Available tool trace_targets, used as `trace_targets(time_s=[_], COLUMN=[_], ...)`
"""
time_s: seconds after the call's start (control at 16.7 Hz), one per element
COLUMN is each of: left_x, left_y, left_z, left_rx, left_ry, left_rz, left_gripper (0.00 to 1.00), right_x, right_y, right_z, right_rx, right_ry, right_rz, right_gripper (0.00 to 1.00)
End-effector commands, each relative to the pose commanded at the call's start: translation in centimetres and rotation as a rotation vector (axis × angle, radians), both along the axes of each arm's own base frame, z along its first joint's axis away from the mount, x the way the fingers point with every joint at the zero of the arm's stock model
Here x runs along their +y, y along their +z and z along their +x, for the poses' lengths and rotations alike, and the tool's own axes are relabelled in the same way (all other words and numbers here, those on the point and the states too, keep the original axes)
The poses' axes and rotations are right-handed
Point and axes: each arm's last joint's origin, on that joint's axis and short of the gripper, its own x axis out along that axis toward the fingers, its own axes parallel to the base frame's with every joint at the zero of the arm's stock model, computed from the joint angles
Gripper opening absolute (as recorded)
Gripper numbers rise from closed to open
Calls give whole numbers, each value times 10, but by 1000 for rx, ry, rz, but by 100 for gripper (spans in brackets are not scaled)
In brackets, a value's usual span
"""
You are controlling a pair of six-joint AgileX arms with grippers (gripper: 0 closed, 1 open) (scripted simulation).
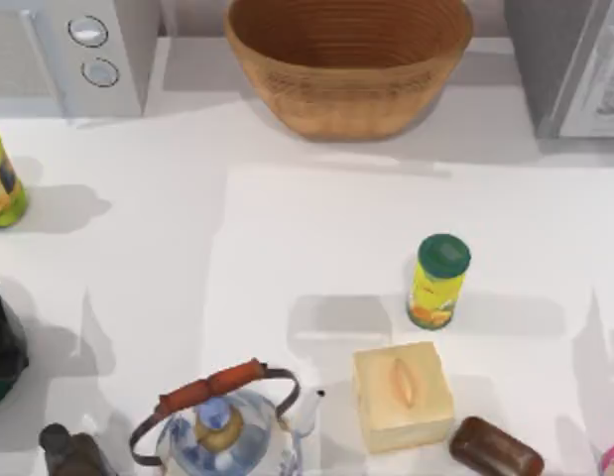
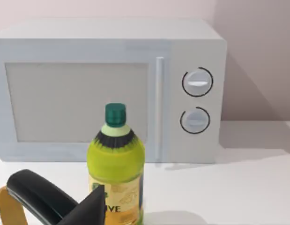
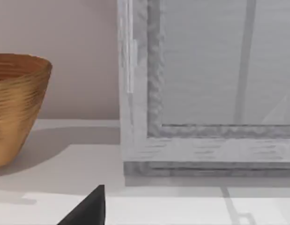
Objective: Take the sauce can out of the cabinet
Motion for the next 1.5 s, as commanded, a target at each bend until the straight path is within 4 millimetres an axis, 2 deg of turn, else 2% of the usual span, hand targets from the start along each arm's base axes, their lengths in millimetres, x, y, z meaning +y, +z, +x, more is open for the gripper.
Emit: trace_targets(time_s=[0.24, 0.42, 0.54, 0.72, 0.96, 1.14, 1.32, 1.5], left_x=[0, 0, 0, 0, 0, 0, 0, 0], left_y=[0, 0, 0, 0, 0, 0, 0, 0], left_z=[0, 0, 0, 0, 0, 0, 0, 0], left_rx=[0, 0, 0, 0, 0, 0, 0, 0], left_ry=[0, 0, 0, 0, 0, 0, 0, 0], left_rz=[0, 0, 0, 0, 0, 0, 0, 0], left_gripper=[100, 100, 100, 100, 100, 100, 100, 100], right_x=[0, 2, 3, 7, 16, 24, 34, 43], right_y=[8, 38, 72, 137, 232, 290, 328, 346], right_z=[0, 2, 7, 21, 50, 77, 106, 133], right_rx=[10, 39, 52, 49, 8, -25, -35, -21], right_ry=[0, 0, -2, -4, -4, -3, -2, -1], right_rz=[0, -1, -3, -5, -2, 2, 5, 4], right_gripper=[100, 100, 100, 100, 100, 100, 100, 100])
